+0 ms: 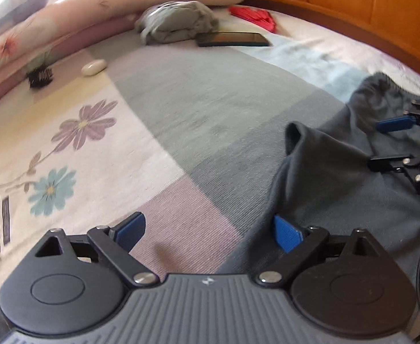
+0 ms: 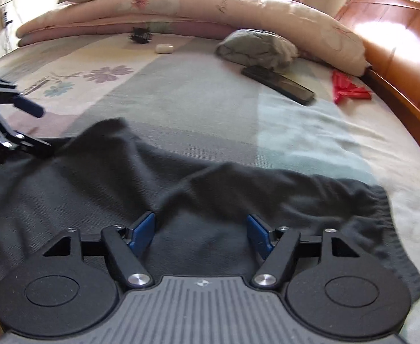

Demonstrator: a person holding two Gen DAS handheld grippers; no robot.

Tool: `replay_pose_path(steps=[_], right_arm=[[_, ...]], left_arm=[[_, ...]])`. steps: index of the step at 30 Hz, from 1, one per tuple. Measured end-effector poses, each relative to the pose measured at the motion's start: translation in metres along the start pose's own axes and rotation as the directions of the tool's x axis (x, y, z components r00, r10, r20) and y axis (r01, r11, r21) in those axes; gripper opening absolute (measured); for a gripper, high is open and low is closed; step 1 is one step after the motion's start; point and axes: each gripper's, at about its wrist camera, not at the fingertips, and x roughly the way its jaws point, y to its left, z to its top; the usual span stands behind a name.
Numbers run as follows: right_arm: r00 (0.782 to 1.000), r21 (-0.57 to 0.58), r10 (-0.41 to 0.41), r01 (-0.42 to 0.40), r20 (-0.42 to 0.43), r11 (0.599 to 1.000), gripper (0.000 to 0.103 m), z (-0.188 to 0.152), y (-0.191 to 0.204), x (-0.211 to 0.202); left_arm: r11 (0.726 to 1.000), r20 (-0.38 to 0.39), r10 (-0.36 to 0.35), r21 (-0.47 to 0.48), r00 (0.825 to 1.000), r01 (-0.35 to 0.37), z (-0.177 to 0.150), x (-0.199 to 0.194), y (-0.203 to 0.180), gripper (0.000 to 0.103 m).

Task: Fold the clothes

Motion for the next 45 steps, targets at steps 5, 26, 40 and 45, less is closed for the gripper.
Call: replay_pose_path(steps=[5,26,40,45], right_arm=[[0.999,0.05,0.007,-0.009,0.038,0.999,0.074,0.011,-0.002,-0.014],[0.989,0.13,0.145,-0.149,0.036,0.98,0.075,0.016,-0.036,0.015],[1.0,0.133,0.02,-0.018,-0.018,0.991,0.08,-0.018,-0.057,-0.042],[0.99,0.188,-0.101,0.117,-0.094,0.975,0.082,-0.046,-0.072,-0.044]], left_arm=[[0.995,-0.008,-0.01,-0.096,1.0,0.01,-0.002,0.003,0.011,0.095],[0.99,-0.02,0.011,-0.139,1.0,-0.014,-0.005,0.008,0.014,0.1],[0.992,0.065,-0.092,-0.076,0.994,0.097,0.013,-0.048,-0.014,0.096],[0.981,0.072,-0.193,-0.005,0.978,0.194,0.013,-0.068,-0.049,0.097]])
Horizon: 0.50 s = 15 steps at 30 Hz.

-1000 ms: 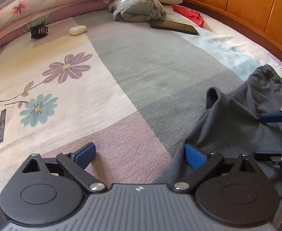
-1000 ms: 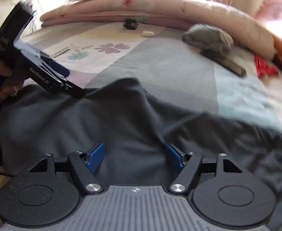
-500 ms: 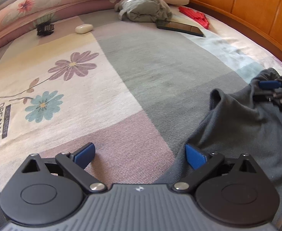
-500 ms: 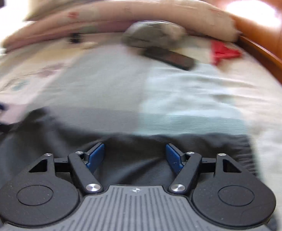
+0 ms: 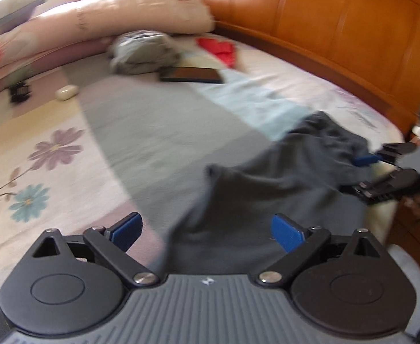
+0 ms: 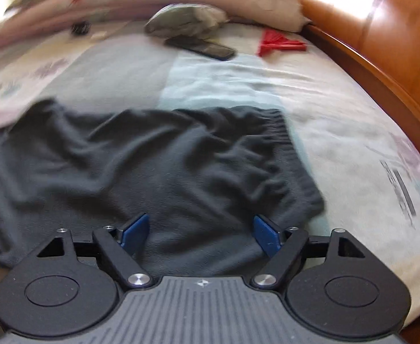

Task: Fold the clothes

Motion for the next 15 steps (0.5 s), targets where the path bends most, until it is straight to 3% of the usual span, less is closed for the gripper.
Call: replay_pose_path(steps=[1,6,11,15], right_arm=[[1.0,0.024,-0.021,0.021,0.01,0.999,0.082,0.002,-0.001,-0.007],[0.987,0.042,0.105,-0.11,0.118,0.993,0.083,0.007,0.021,-0.037],[0.986,-0.014,0.139,-0.138,0.095,0.99,0.083,-0.004,0.055,-0.023],[0.989,-0.024,0.13,-0.129,0.075,0.991,0.09,-0.019,0.068,-0.008]], left_arm=[[1.0,-0.006,-0.021,0.009,1.0,0.021,-0.002,0.0,-0.007,0.097],[0.995,-0.06,-0.09,0.031,0.994,0.092,-0.017,0.008,-0.037,0.097],[0.995,-0.125,-0.097,0.017,0.987,0.1,-0.042,0.026,-0.052,0.097],[0.998,-0.171,-0.019,0.049,0.985,0.028,-0.072,0.028,-0.051,0.098]])
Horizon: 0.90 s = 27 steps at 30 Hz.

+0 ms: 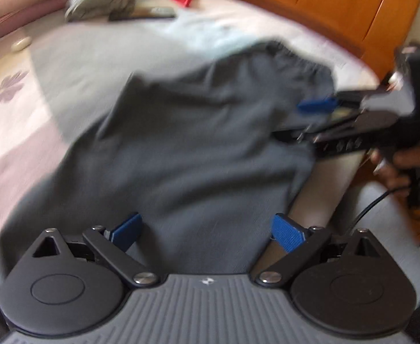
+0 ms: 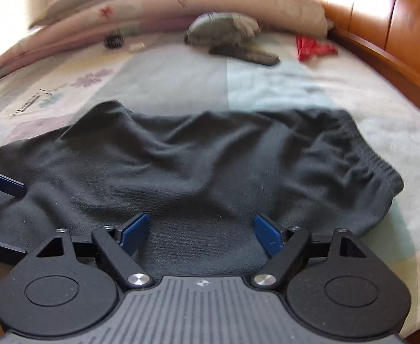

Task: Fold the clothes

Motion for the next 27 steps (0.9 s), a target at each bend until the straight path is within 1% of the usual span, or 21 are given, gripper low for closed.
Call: replay_pose_path(steps=[2,5,6,8,9,11,13,14,17,19,22,23,24,25,26,27], right_arm=[[1.0,0.0,-0.008,0.008,-0.005,1.0,0.092,-0.005,0.003,0.003],[1.0,0.001,-0.027,0.027,-0.015,1.0,0.093,-0.005,0.005,0.001],[0.999,-0.004,-0.033,0.033,-0.024,0.999,0.094,-0.004,0.007,0.001],[0.998,-0.013,-0.044,0.043,-0.043,0.999,0.097,-0.002,0.01,0.001],[0.997,-0.018,-0.048,0.047,-0.054,0.999,0.099,-0.001,0.012,0.002],[0.997,-0.005,-0.05,0.05,-0.056,0.999,0.103,-0.002,0.011,0.003],[0.998,0.016,-0.047,0.048,-0.049,0.999,0.103,-0.004,0.01,0.005],[0.998,0.026,-0.05,0.051,-0.047,0.998,0.103,-0.004,0.009,0.005],[0.996,0.032,-0.061,0.063,-0.06,0.998,0.103,-0.002,0.011,0.005],[0.997,0.038,-0.058,0.06,-0.06,0.997,0.103,-0.002,0.01,0.005],[0.997,0.044,-0.055,0.057,-0.056,0.997,0.103,-0.003,0.009,0.005],[0.997,0.044,-0.055,0.057,-0.053,0.997,0.103,-0.003,0.009,0.005],[0.997,0.045,-0.055,0.057,-0.05,0.997,0.103,-0.003,0.008,0.005],[0.997,0.046,-0.054,0.056,-0.048,0.997,0.103,-0.004,0.008,0.005],[0.998,0.047,-0.053,0.055,-0.046,0.997,0.103,-0.004,0.008,0.005],[0.998,0.049,-0.052,0.054,-0.044,0.997,0.103,-0.004,0.008,0.005]], left_arm=[[1.0,-0.009,0.025,0.017,1.0,-0.025,-0.015,-0.01,0.001,0.098],[0.999,-0.015,0.041,-0.014,0.999,-0.041,-0.029,-0.023,0.008,0.098],[0.999,-0.017,0.036,-0.028,0.999,-0.037,-0.028,-0.028,0.01,0.098],[0.999,0.002,0.007,-0.052,1.0,-0.007,-0.022,-0.036,0.012,0.098],[0.998,0.027,-0.01,-0.054,1.0,0.011,-0.018,-0.039,0.011,0.098],[0.998,0.076,-0.043,-0.038,0.996,0.046,-0.007,-0.04,0.004,0.098],[0.997,0.113,-0.077,-0.013,0.991,0.079,0.003,-0.038,-0.004,0.098],[0.994,0.127,-0.106,-0.001,0.986,0.107,0.008,-0.034,-0.009,0.098],[0.978,0.127,-0.204,-0.004,0.971,0.206,0.014,-0.018,-0.021,0.098],[0.969,0.095,-0.245,-0.019,0.965,0.247,0.009,-0.008,-0.024,0.098],[0.944,0.085,-0.293,-0.135,0.952,0.302,-0.009,-0.01,-0.013,0.099],[0.931,0.084,-0.308,-0.175,0.948,0.319,-0.016,-0.011,-0.009,0.1],[0.914,0.09,-0.33,-0.221,0.94,0.342,-0.022,-0.015,-0.005,0.101],[0.904,0.092,-0.343,-0.24,0.935,0.355,-0.027,-0.018,-0.001,0.101],[0.908,0.082,-0.338,-0.234,0.937,0.348,-0.029,-0.022,0.0,0.101],[0.924,0.069,-0.314,-0.208,0.947,0.322,-0.027,-0.026,-0.002,0.101]])
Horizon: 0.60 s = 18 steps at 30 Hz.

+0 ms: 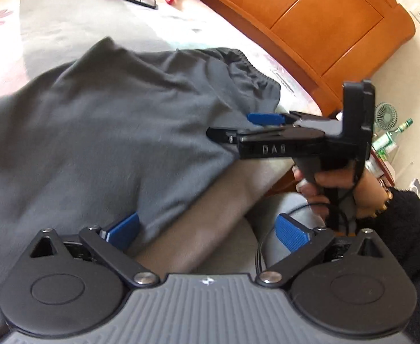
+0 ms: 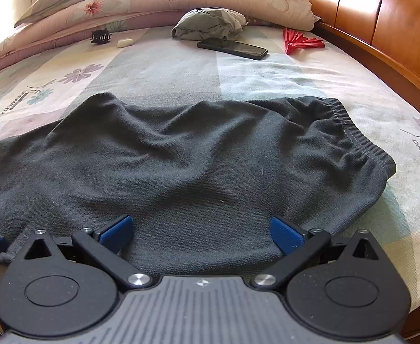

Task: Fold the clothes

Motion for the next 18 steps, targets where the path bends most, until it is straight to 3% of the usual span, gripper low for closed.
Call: replay_pose_path(steps=[2,4,9,12,16,18], right_arm=[[1.0,0.0,0.001,-0.001,0.001,1.0,0.103,0.0,0.0,0.0],[1.0,0.003,0.004,-0.004,0.001,1.0,0.103,0.0,-0.001,0.0],[1.0,0.007,0.007,-0.007,0.001,1.0,0.103,0.0,-0.001,0.0],[1.0,0.008,0.012,-0.012,0.002,1.0,0.103,0.0,-0.002,0.0],[0.999,0.008,0.039,-0.039,0.018,0.999,0.103,0.002,-0.005,-0.006],[0.998,0.01,0.062,-0.063,0.029,0.998,0.103,0.004,-0.007,-0.012]], left_arm=[[0.995,0.003,0.061,0.074,0.998,-0.061,0.008,-0.003,-0.009,0.101],[0.989,0.043,0.068,0.132,0.997,-0.073,0.023,-0.001,-0.017,0.101],[0.985,0.051,-0.008,0.172,0.999,-0.001,0.05,0.029,-0.022,0.101],[0.988,-0.011,-0.003,0.153,1.0,0.005,0.042,0.045,-0.02,0.1],[0.998,0.0,-0.042,0.055,0.999,0.042,0.023,0.028,-0.009,0.101],[0.999,0.005,-0.013,0.046,1.0,0.013,0.02,0.014,-0.007,0.101]])
